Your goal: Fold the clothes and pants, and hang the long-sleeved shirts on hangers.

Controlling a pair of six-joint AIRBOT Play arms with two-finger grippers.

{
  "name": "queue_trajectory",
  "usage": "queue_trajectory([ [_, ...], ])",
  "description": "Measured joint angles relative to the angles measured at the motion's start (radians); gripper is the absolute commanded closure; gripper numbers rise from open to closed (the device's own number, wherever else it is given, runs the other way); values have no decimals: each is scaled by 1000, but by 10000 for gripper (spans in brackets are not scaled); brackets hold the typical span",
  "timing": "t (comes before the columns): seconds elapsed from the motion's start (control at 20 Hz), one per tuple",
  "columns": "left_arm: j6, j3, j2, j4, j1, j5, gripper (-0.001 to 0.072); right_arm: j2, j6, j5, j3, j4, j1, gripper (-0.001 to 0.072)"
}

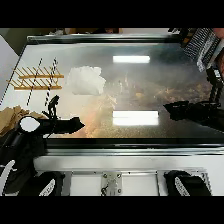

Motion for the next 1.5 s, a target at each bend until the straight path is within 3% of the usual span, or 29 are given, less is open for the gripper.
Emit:
queue_trajectory([
  [0.75,1,0,0,8,2,-29,691,0,0,0,0,0,0,695],
  [0.8,13,5,0,12,6,-40,640,0,0,0,0,0,0,696],
  [0.85,36,19,0,31,18,-49,414,0,0,0,0,0,0,696],
  [0.9,55,45,0,66,39,-53,78,0,0,0,0,0,0,696],
  [0.95,72,85,0,124,72,-60,-13,0,0,0,0,0,0,696],
  [1.25,99,332,-26,674,414,-26,-13,0,0,0,0,0,0,696],
  [1.5,23,469,-193,876,661,5,-13,0,0,0,0,0,0,696],
])
